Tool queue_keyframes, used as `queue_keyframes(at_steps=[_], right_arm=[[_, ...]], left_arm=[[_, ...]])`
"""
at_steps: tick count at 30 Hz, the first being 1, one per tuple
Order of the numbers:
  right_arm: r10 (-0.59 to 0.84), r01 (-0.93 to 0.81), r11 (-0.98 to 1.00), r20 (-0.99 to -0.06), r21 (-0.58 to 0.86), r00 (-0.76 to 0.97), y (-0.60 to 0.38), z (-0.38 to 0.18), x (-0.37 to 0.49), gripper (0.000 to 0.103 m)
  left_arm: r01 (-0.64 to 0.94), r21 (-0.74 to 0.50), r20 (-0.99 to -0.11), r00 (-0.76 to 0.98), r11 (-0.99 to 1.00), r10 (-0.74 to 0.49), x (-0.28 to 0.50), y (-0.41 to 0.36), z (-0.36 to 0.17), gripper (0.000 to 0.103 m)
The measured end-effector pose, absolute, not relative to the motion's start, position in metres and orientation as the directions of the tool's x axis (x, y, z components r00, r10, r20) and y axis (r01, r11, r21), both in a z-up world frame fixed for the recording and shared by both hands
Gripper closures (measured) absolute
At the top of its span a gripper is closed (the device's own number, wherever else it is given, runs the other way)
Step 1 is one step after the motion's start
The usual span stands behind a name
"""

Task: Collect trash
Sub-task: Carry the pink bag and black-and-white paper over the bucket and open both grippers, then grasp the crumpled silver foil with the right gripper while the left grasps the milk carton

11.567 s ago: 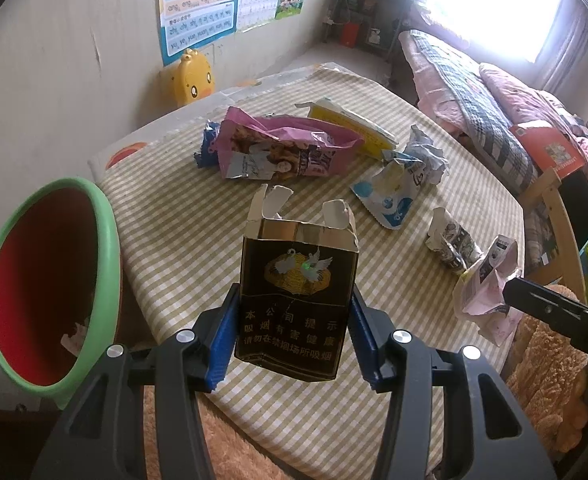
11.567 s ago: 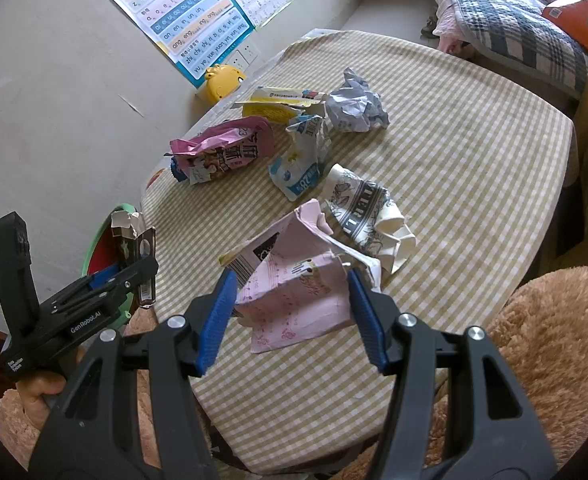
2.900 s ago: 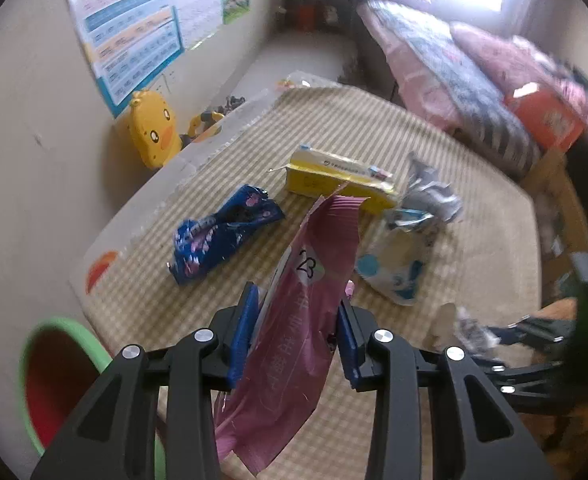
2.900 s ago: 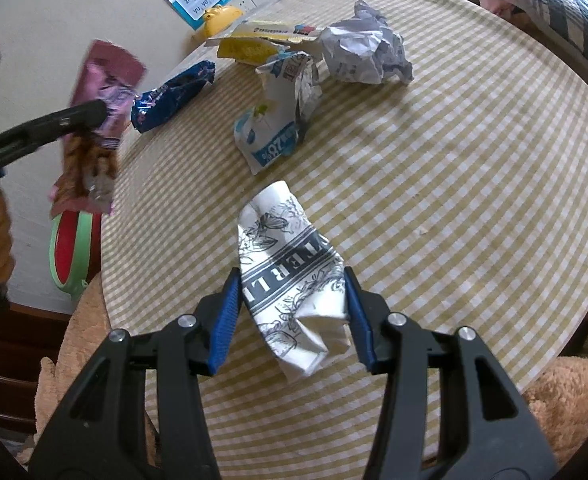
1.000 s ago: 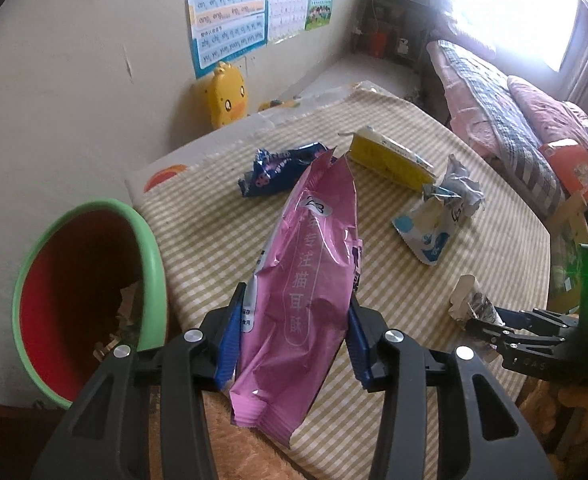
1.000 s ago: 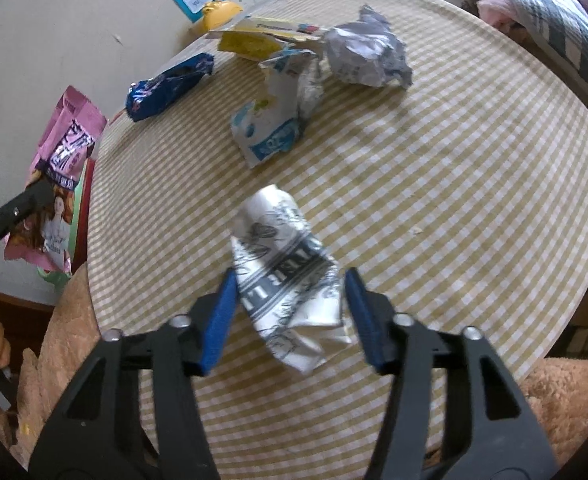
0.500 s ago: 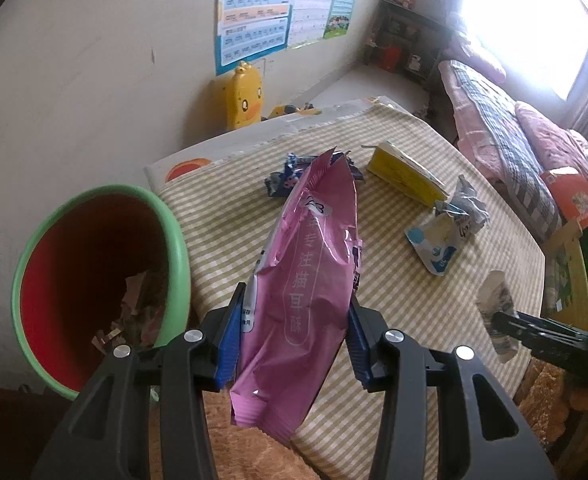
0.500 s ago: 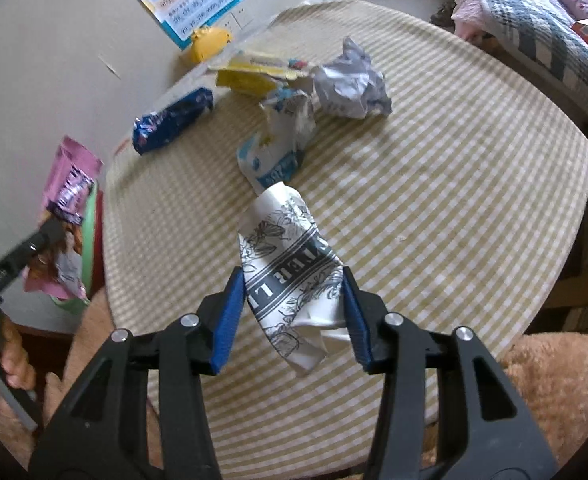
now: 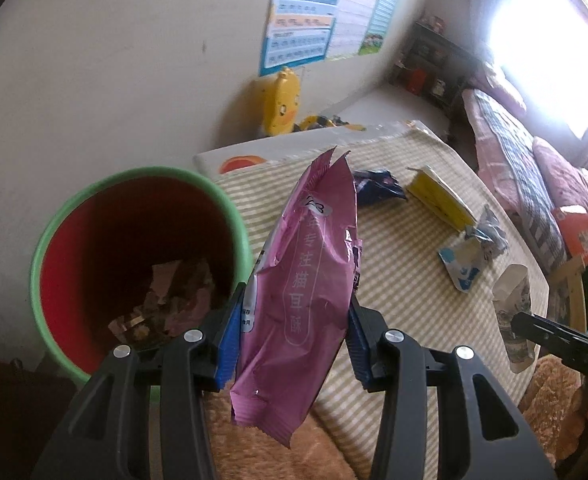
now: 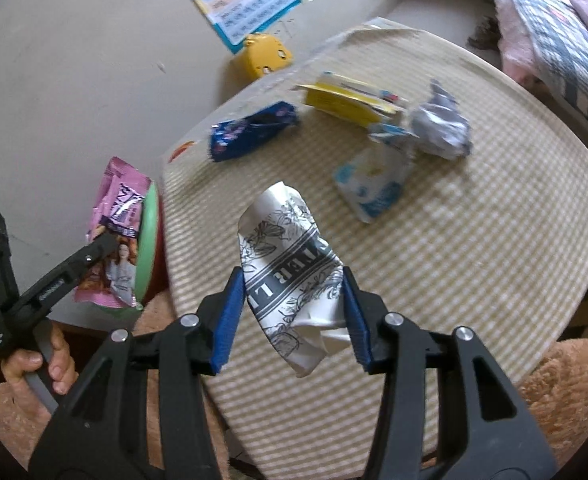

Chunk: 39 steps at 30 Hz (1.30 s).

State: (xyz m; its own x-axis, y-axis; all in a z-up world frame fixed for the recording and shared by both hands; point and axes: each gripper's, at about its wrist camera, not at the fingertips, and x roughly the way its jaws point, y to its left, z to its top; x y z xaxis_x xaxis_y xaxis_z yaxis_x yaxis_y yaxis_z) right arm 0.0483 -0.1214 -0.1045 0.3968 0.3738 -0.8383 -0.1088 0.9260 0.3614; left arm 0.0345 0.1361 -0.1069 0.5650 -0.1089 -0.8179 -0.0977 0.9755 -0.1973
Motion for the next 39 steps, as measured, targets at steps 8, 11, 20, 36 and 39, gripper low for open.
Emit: queue_keyframes(at_steps=[8, 11, 20, 36, 39], right_arm=[[0.422, -0.194, 0.906, -0.827, 0.375, 0.371, -0.074, -0.095, 0.052, 0.057], [0.439, -0.225, 0.897, -0.826, 0.380, 0.355, -0.055, -0.094, 0.056, 0.057], [0.504, -0.317, 0.854, -0.807, 0.413, 0.307, 0.007, -0.091, 0.074, 0.057], [0.632, -0.399, 0.750, -0.749, 0.527, 0.197, 0.111, -0.102, 0.112, 0.040], [0.643, -0.416, 0.741, -0.736, 0.527, 0.213, 0.111, -0.099, 0.109, 0.033]], left_arm=[[-0.161, -0.164, -0.812, 0.582, 0.973, -0.040, 0.019, 0.173, -0.107, 0.061], [-0.195, -0.164, -0.815, 0.580, 0.967, -0.021, 0.015, 0.188, -0.110, 0.061], [-0.275, -0.135, -0.818, 0.573, 0.952, 0.049, 0.009, 0.227, -0.115, 0.060], [-0.431, -0.091, -0.855, 0.496, 0.898, 0.152, 0.007, 0.282, -0.134, 0.030], [-0.445, -0.104, -0.853, 0.499, 0.890, 0.150, 0.005, 0.284, -0.135, 0.029]])
